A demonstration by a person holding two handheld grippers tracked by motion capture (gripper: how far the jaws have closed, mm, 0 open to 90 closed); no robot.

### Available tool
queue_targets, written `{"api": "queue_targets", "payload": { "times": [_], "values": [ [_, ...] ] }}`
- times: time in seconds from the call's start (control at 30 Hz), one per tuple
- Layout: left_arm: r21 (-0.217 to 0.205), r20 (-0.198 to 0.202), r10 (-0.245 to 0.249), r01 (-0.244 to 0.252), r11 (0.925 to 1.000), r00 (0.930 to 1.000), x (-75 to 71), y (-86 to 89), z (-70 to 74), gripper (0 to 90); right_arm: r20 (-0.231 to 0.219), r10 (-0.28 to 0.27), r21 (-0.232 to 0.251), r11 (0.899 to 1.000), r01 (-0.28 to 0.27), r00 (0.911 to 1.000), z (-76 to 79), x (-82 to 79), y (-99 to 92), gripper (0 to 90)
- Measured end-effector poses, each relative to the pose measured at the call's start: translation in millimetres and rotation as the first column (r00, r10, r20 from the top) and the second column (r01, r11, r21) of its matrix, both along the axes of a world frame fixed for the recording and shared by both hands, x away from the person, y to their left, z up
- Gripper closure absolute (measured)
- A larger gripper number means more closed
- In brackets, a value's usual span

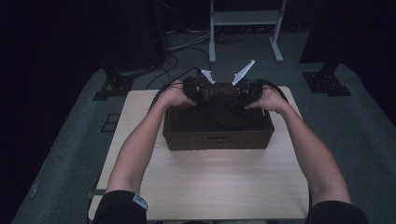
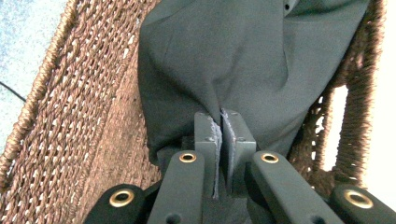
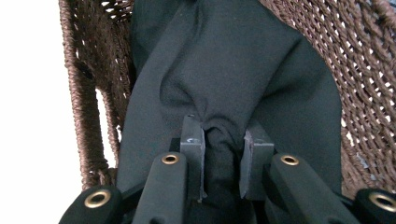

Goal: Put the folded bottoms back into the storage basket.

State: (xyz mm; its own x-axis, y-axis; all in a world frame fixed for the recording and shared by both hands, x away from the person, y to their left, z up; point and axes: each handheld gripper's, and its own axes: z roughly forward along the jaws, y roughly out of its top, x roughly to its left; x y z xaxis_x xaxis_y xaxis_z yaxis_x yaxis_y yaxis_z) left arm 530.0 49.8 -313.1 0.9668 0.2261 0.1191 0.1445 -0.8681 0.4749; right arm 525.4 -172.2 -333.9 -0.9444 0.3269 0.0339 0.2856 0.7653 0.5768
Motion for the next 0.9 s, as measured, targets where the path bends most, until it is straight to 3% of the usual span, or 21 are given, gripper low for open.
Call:
{"api": "queue_targets", "payload": {
  "times": [0.4, 0.57, 0.63, 0.67, 0.7, 0.77, 0.9],
  "values": [
    [0.020, -0.023, 0.006, -0.005, 0.9998, 0.9997, 5.0, -12.9, -19.5, 84.6, -0.030, -0.035, -0.036, 0.999, 0.034, 0.9989, -13.8, 3.9, -10.7, 74.1],
    [-0.010, -0.042, 0.018, -0.018, 0.9998, 0.9990, 6.9, -12.1, -30.9, 84.0, -0.046, -0.056, -0.046, 0.997, 0.054, 0.9974, -24.4, 5.6, -15.5, 73.9],
    [0.005, -0.053, 0.025, -0.025, 0.9997, 0.9983, 7.8, -11.8, -38.6, 83.2, -0.061, -0.069, -0.054, 0.996, 0.066, 0.9957, -29.4, 6.2, -17.8, 73.7],
    [0.013, -0.057, 0.028, -0.027, 0.9995, 0.9980, 8.1, -11.6, -41.5, 82.4, -0.068, -0.077, -0.069, 0.995, 0.073, 0.9947, -31.8, 6.3, -18.1, 72.9],
    [0.012, -0.059, 0.032, -0.031, 0.9994, 0.9977, 8.3, -11.2, -43.5, 81.5, -0.072, -0.092, -0.116, 0.990, 0.083, 0.9932, -36.4, 6.6, -17.0, 71.6],
    [0.007, -0.066, 0.035, -0.035, 0.9994, 0.9972, 8.6, -10.6, -45.4, 80.5, -0.075, -0.096, -0.130, 0.988, 0.086, 0.9926, -37.9, 6.6, -16.5, 71.0],
    [0.011, -0.069, 0.041, -0.040, 0.9991, 0.9968, 8.7, -12.0, -47.3, 78.7, -0.083, -0.109, -0.207, 0.974, 0.090, 0.9906, -46.3, 7.1, -10.9, 66.1]
  ]
}}
